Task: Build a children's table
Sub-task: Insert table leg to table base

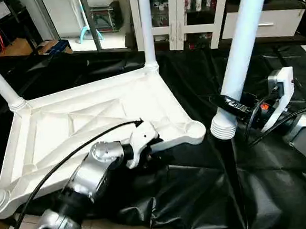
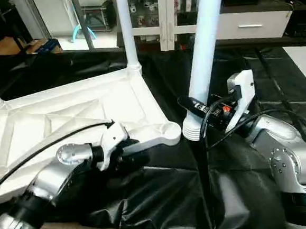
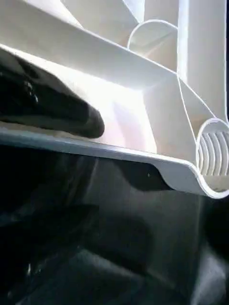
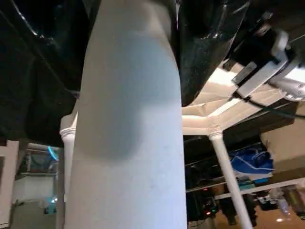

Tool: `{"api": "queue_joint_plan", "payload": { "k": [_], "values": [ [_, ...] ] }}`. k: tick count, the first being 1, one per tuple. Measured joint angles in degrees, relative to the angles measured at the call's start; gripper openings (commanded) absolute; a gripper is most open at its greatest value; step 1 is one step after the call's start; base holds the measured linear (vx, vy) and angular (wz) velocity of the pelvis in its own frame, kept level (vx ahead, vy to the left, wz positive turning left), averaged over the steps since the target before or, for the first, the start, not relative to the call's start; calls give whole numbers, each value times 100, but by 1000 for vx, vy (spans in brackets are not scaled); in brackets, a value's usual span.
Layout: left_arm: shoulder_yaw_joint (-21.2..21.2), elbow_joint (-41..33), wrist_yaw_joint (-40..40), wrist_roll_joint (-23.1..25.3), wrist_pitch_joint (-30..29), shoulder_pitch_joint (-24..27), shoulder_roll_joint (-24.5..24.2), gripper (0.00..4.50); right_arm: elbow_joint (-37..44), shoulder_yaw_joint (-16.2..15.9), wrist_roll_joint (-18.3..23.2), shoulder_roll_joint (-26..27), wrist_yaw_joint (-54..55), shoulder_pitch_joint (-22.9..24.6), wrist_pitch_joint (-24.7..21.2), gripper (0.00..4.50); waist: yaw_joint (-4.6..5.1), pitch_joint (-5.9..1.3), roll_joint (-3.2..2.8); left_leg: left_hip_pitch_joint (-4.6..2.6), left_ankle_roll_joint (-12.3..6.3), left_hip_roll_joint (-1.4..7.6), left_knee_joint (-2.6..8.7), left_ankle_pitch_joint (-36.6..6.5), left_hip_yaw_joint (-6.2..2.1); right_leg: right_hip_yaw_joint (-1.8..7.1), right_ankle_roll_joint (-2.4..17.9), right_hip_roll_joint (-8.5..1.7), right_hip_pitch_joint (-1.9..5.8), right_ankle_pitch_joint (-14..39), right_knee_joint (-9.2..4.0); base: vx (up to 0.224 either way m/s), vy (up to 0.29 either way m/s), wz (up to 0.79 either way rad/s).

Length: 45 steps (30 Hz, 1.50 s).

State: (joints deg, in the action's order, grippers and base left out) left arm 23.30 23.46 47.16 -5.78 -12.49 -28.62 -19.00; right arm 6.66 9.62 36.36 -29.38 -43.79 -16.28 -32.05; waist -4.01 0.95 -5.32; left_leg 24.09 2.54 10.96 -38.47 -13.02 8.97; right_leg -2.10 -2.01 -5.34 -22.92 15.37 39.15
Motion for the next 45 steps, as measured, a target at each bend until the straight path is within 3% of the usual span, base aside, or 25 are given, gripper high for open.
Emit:
{"api": "queue_joint_plan", "payload": {
  "k": [13,21,28,32,38,45],
  "values": [
    [3,777,297,229,269,-507,75,149,0,-84,-12,-12,-93,-12,0,184,-172,-2,-2,3,-1,-5,-2,0,1,-2,-1,-9,4,0,-2,0,0,0],
    [28,763,729,336,463,-508,-126,110,-1,-87,-14,-104,-163,-15,0,184,-235,-3,-4,2,-2,-10,-3,0,2,-1,-1,-15,8,-1,-2,0,0,0],
    [191,499,899,564,634,-358,-323,50,-26,-103,170,-28,-173,-216,-225,184,-129,-6,2,2,-6,-8,1,-3,4,-1,0,-12,6,0,-7,0,0,0],
    [191,84,950,609,616,-88,-498,24,-162,-92,698,66,-233,-376,-862,184,-37,-7,7,0,-9,-7,3,-5,9,2,1,-11,5,1,-10,0,0,0],
    [130,-455,963,617,410,260,-667,3,-251,-63,895,215,-152,-512,-1127,184,81,0,34,-7,-7,-3,14,-4,12,1,2,-7,5,1,-13,0,0,0],
    [83,-706,1006,609,212,352,-693,0,-288,-61,972,264,-103,-636,-1254,184,102,-2,61,-10,-6,-2,20,-4,13,1,6,-6,4,4,-16,0,0,0]
  ]
}}
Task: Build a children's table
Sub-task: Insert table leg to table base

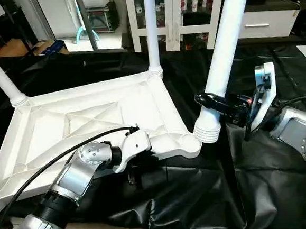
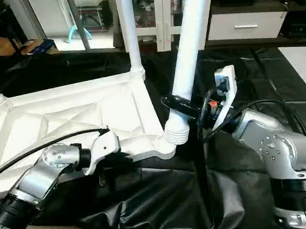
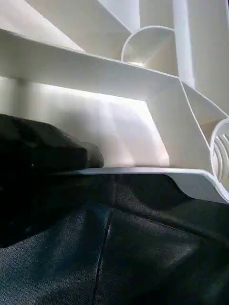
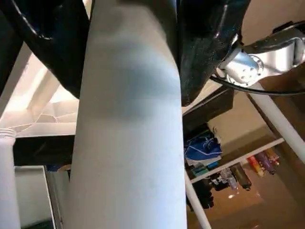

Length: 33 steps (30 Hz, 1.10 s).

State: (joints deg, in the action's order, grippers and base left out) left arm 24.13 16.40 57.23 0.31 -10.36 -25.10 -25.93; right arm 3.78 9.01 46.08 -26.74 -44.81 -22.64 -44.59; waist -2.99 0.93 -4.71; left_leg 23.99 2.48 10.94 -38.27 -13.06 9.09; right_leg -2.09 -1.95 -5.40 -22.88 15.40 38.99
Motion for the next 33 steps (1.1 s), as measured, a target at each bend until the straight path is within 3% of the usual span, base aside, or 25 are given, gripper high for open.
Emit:
{"api": "queue_joint_plan", "payload": {
  "k": [6,11,19,22,33],
  "values": [
    [-21,-147,26,-6,-4,76,-53,0,-20,-113,-221,28,39,1,128,184,16,3,6,0,0,1,13,0,2,-2,10,2,-4,6,-6,0,0,0],
    [-73,-270,92,-18,-62,149,-60,0,-222,-809,-1280,303,74,81,1310,184,24,4,8,1,1,3,23,0,3,-6,17,4,-8,10,-8,0,0,0],
    [-58,-362,145,-6,-102,175,-62,0,-454,-1086,-1624,518,-48,193,2010,184,10,6,37,2,0,-1,25,-1,4,-4,18,0,-4,11,-17,0,0,0],
    [-65,-366,147,0,-99,181,-67,0,-650,-1489,-2044,389,-303,313,2384,184,16,10,44,0,1,1,25,-1,4,-4,18,2,-4,11,-16,0,0,0],
    [-82,-397,153,47,-103,204,-64,0,-829,-1696,-2464,361,-568,344,3125,184,64,12,62,-6,1,0,31,-1,3,-3,18,2,0,11,-17,0,0,0]
  ]
}}
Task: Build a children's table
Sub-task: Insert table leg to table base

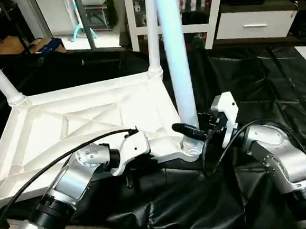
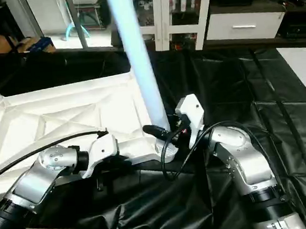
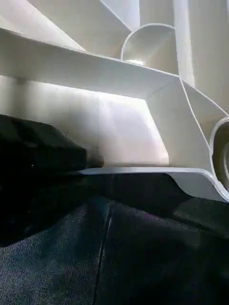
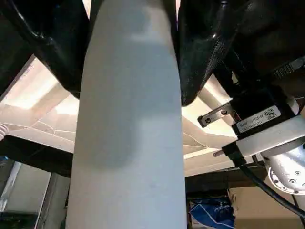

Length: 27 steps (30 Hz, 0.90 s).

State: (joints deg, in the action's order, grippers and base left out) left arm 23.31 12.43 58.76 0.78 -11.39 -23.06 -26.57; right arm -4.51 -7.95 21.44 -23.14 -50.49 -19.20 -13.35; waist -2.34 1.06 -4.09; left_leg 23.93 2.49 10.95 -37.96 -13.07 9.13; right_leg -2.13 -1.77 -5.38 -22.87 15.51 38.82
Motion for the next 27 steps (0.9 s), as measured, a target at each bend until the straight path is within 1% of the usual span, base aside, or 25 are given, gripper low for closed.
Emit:
{"api": "queue_joint_plan", "payload": {
  "k": [1,2,6,10,12,17,27],
  "values": [
    [-2,1,2,0,1,1,1,0,-38,-12,-33,8,-4,-4,76,184,2,0,0,-2,0,0,2,0,0,0,0,0,1,0,0,0,0,0],
    [-5,4,7,0,1,2,2,0,-123,-44,-131,57,-5,-13,255,184,6,-1,-2,-3,0,0,3,0,0,-1,0,0,1,0,-1,0,0,0],
    [-9,8,18,6,5,0,15,0,-323,-143,-261,178,-19,-71,523,184,2,-1,-4,-3,0,-1,6,0,0,0,0,0,1,0,-4,0,0,0],
    [-14,8,55,8,5,1,15,0,-367,-172,-300,167,-273,-110,543,184,2,-2,-4,-7,0,-2,21,1,1,-2,0,0,5,0,-16,0,0,0],
    [-15,8,74,10,5,12,13,0,-363,-197,-304,173,-375,-112,577,184,-5,-2,-5,-21,1,-2,37,1,1,-3,1,1,15,0,-26,0,0,0],
    [-13,8,109,10,1,61,13,0,-364,-281,-322,159,-504,-111,607,184,-10,-1,-4,-113,4,-2,113,3,13,-10,5,6,96,3,-91,0,0,0],
    [-9,9,122,9,-1,64,13,0,-364,-308,-322,161,-505,-112,613,184,-20,1,-1,-137,6,-1,132,4,34,0,15,4,106,9,-97,0,0,0]
  ]
}}
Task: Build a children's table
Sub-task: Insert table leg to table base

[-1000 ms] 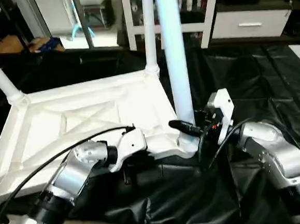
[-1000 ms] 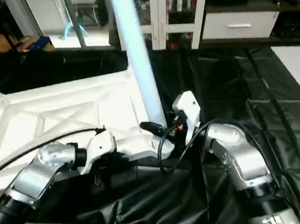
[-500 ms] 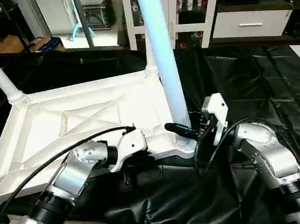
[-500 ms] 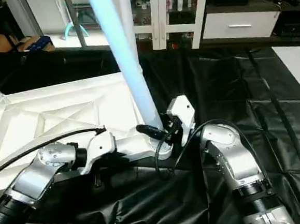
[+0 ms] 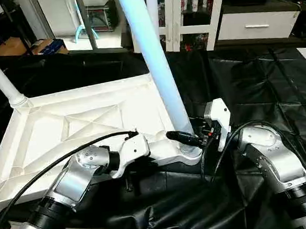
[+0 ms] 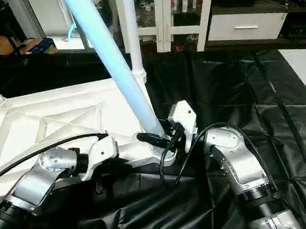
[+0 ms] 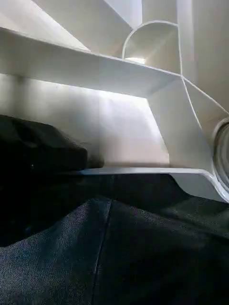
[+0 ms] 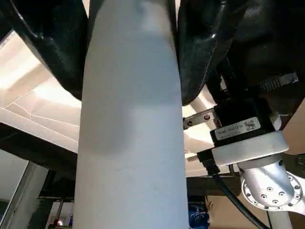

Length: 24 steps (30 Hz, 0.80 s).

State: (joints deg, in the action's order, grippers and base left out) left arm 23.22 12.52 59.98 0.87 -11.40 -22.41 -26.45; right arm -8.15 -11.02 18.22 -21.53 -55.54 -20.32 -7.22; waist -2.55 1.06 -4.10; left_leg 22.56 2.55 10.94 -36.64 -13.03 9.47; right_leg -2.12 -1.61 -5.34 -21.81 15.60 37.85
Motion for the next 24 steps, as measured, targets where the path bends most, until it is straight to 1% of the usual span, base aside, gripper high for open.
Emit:
{"api": "queue_joint_plan", "payload": {
  "k": [4,13,19,20,22,23,24],
  "values": [
    [0,0,4,-1,0,1,0,0,0,-2,0,0,0,0,0,184,-1,0,1,-6,2,0,11,1,6,1,0,-1,3,0,-9,0,0,0],
    [17,-15,54,-6,-2,7,1,0,0,-17,0,0,-44,1,-6,184,0,1,1,-33,4,-3,52,2,15,-3,-1,-2,44,-1,-75,0,0,0],
    [23,-22,49,-2,-13,8,4,0,-2,-21,-29,2,-72,0,13,184,1,5,7,-42,6,-4,59,3,20,-2,-1,-4,50,-1,-80,0,0,0],
    [18,-25,50,-1,-15,16,1,0,-69,32,2,56,-85,-8,-14,184,4,2,5,-48,6,-4,62,3,20,-2,-1,-4,56,-1,-82,0,0,0],
    [13,-40,49,9,-18,44,-2,0,-444,366,254,295,29,-13,-219,184,15,1,9,-60,8,-3,65,2,20,-4,0,-5,69,0,-86,0,0,0],
    [7,-44,48,9,-18,51,-4,0,-588,512,443,389,73,-12,-323,184,28,1,7,-60,8,-5,65,2,22,-1,0,-6,69,0,-87,0,0,0],
    [7,-45,45,12,-19,53,-3,0,-636,574,509,417,108,-12,-375,184,37,1,8,-61,8,-6,65,2,22,-1,0,-7,71,0,-87,0,0,0]
  ]
}}
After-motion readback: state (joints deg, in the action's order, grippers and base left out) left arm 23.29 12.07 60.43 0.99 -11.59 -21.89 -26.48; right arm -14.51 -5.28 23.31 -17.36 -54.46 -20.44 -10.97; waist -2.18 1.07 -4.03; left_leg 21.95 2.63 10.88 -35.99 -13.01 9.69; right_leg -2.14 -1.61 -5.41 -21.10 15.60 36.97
